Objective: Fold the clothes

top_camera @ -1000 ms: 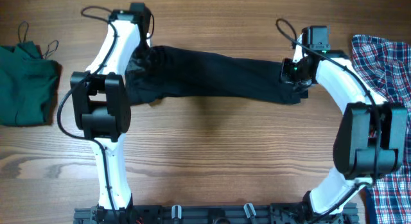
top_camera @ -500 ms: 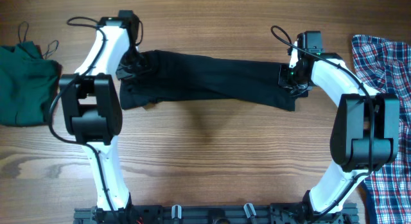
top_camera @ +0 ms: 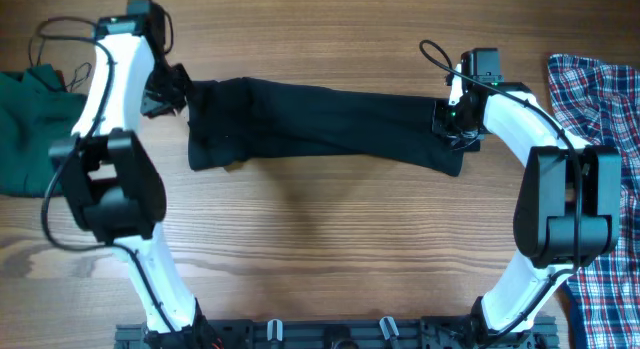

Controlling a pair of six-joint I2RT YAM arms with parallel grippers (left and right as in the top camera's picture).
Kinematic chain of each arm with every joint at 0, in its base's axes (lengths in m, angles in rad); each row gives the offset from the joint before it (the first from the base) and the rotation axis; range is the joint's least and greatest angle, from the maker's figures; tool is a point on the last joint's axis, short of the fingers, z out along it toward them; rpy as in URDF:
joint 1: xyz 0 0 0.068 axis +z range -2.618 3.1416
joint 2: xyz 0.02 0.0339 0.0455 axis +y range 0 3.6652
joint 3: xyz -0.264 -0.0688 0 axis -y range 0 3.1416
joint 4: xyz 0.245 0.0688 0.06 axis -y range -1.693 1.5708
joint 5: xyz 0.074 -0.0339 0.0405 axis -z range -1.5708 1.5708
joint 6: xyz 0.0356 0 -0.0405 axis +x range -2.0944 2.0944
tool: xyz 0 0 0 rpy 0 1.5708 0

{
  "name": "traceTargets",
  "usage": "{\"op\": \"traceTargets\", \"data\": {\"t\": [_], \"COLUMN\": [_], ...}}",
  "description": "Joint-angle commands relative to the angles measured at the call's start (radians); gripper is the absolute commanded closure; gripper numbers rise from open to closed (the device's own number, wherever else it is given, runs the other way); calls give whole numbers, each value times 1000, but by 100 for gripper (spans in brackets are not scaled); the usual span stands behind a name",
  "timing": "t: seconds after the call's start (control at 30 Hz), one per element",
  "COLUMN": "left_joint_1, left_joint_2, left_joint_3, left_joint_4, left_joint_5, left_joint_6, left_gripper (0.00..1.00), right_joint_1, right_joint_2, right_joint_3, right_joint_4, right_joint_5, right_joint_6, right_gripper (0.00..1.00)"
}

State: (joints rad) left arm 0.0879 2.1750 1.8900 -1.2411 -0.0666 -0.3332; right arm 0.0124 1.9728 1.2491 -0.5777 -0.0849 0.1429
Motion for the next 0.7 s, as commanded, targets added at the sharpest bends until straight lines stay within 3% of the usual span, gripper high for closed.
{"op": "traceTargets", "data": {"t": [0.0,0.03,0.07,0.1,0.13,0.2,0.37,0.4,0.53,0.67], "left_joint_1": [-21,-21,-15,0,21,47,65,65,53,-56], "left_joint_2": [-92,-92,-92,-96,-101,-101,-102,-109,-207,-232], "left_joint_3": [27,27,27,27,27,27,28,29,30,24], "left_joint_4": [3,3,3,7,16,23,23,32,119,123], "left_joint_5": [-10,-9,-7,7,37,73,79,110,221,226], "left_joint_6": [-23,-24,-24,-46,-50,-62,-71,-71,-59,80], "left_gripper": [64,43,31,21,20,0,0,0,0,0], "right_joint_1": [-4,-4,-4,-4,-4,-4,-4,-4,-4,-6], "right_joint_2": [38,38,38,38,38,38,35,32,-66,-189], "right_joint_3": [-11,-11,-11,-11,-11,-11,3,21,180,237], "right_joint_4": [-3,-3,-3,2,8,10,38,34,-90,-178], "right_joint_5": [39,39,39,24,13,13,-13,-14,-49,12], "right_joint_6": [-2,-2,-2,-3,-2,-2,-14,-47,-90,-50], "right_gripper": [45,36,25,18,15,10,6,1,0,0]}}
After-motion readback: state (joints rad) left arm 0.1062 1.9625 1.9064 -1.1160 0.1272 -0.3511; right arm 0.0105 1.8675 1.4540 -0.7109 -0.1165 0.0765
